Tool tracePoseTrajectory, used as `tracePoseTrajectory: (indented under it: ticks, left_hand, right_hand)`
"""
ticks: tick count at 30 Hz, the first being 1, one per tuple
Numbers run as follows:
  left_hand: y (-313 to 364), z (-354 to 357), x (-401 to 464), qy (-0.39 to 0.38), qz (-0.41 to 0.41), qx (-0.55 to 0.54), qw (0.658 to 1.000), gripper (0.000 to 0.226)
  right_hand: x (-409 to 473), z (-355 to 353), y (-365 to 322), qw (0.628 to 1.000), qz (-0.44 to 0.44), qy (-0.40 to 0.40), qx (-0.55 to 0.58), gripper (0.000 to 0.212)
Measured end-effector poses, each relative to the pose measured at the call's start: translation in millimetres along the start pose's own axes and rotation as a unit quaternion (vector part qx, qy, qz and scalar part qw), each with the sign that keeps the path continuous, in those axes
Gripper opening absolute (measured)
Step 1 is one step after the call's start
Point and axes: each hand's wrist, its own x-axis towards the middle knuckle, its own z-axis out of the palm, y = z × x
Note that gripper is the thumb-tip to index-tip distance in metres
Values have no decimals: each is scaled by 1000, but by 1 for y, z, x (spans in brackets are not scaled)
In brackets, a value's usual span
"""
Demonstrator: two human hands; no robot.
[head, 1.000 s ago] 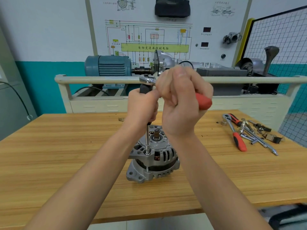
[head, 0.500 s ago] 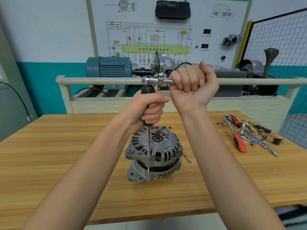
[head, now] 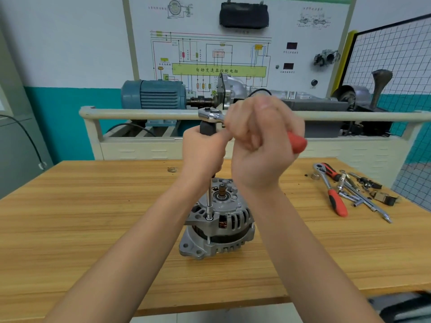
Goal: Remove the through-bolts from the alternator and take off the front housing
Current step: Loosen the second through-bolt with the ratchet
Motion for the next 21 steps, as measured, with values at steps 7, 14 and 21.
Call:
tracePoseTrajectory:
  ticks: [7,14,21]
  left_hand:
    - [3,-25,12,-327,-76,-104,936,34]
    - [3,-22,9,-263,-101,-94,955,49]
    - [2,-1,0,-18,-35,-25,999,43]
  right_hand:
    - [29,-41,12,878,258,135,380,47]
    - [25,-37,13,898,234,138,346,49]
    - [-3,-2,2,998,24,33,38,42]
